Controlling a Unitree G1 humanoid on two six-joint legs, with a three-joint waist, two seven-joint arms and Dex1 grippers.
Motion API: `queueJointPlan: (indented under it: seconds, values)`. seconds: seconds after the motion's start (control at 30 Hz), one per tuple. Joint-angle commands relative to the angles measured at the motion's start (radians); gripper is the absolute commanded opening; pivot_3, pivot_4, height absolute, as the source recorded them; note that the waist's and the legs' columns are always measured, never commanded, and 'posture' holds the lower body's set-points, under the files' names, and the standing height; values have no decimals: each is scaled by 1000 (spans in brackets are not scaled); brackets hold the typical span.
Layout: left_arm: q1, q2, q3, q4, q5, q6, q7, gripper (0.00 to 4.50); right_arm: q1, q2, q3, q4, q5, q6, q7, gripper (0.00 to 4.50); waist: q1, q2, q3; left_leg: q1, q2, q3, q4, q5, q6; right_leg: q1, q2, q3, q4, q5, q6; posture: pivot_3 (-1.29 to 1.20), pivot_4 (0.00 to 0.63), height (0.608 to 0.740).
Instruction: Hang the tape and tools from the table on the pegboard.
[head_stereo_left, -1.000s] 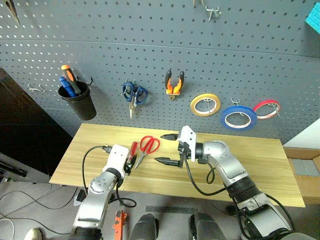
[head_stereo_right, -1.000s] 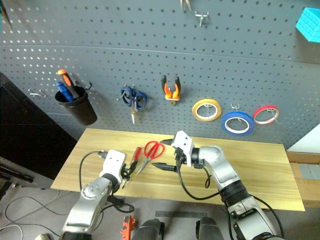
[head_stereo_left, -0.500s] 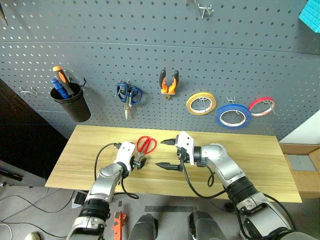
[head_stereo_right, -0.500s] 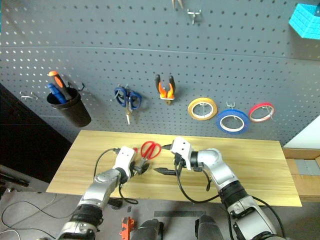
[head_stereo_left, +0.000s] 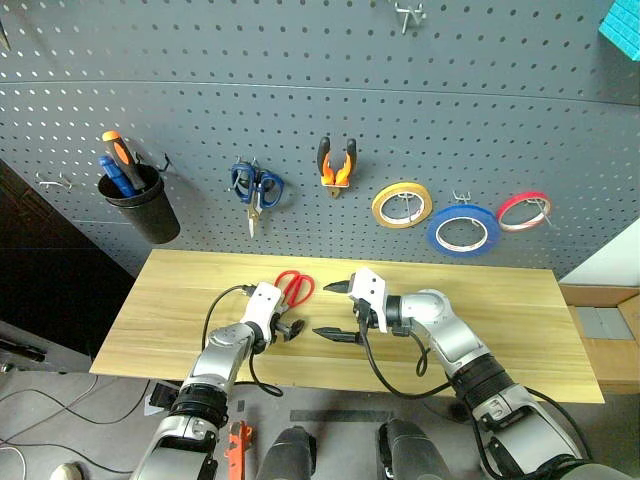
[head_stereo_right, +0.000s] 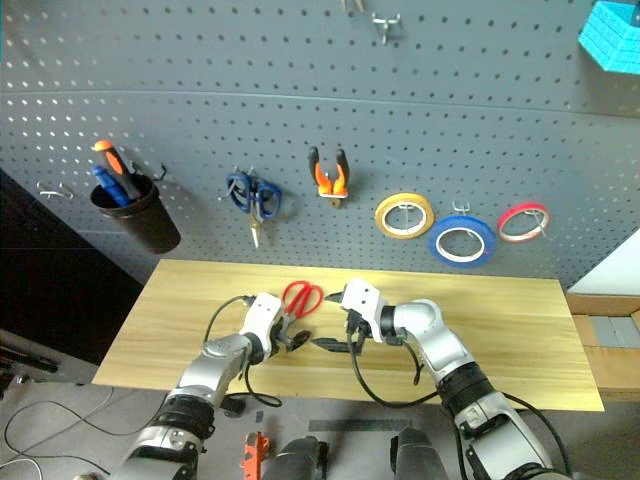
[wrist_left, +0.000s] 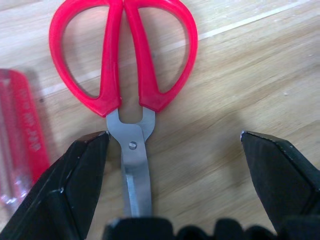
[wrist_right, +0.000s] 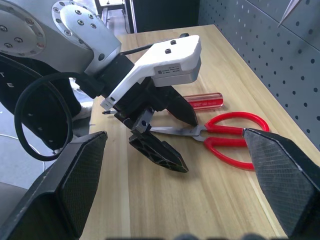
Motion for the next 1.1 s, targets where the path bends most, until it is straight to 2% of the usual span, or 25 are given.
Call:
queueJointPlan:
  seconds: [0.03, 0.4, 0.77, 0.9, 1.1]
  values:
    - [-7, 1, -13, 34, 8, -14, -10, 4489, -2, 4, -10, -15, -2, -21, -9, 4500, -3, 0, 0, 0, 0, 0, 0, 0, 0, 0, 0, 0, 0, 0, 0, 28, 226, 740]
    - [-9, 41, -6, 50, 36, 24, 43, 4489, -1, 4, -10, -8, 0, -23, -18, 4500, -19, 0, 0, 3, 0, 0, 1, 0, 0, 0, -1, 0, 6, 0, 0, 29, 223, 740]
    - [-21, 13, -15, 65, 26, 42, 44, 4489, -15, -1, -16, 9, 0, -28, -15, 4500, -18, 0, 0, 7, 0, 1, 0, 0, 0, 3, -1, 0, 7, 0, 0, 30, 221, 740]
    - [-26, 11, -15, 66, 24, 51, 37, 3597, -18, -6, -18, 16, 1, -32, -12, 4500, -18, 1, 3, 13, 0, 1, -1, 0, 0, 10, -1, 0, 5, 0, 0, 31, 224, 740]
    - [-26, 15, -8, 65, 20, 59, 35, 1437, -24, -6, -17, 25, 1, -38, -13, 4500, -18, 2, 5, 16, 0, 1, -1, 0, 1, 13, -1, 0, 5, -1, 0, 34, 222, 740]
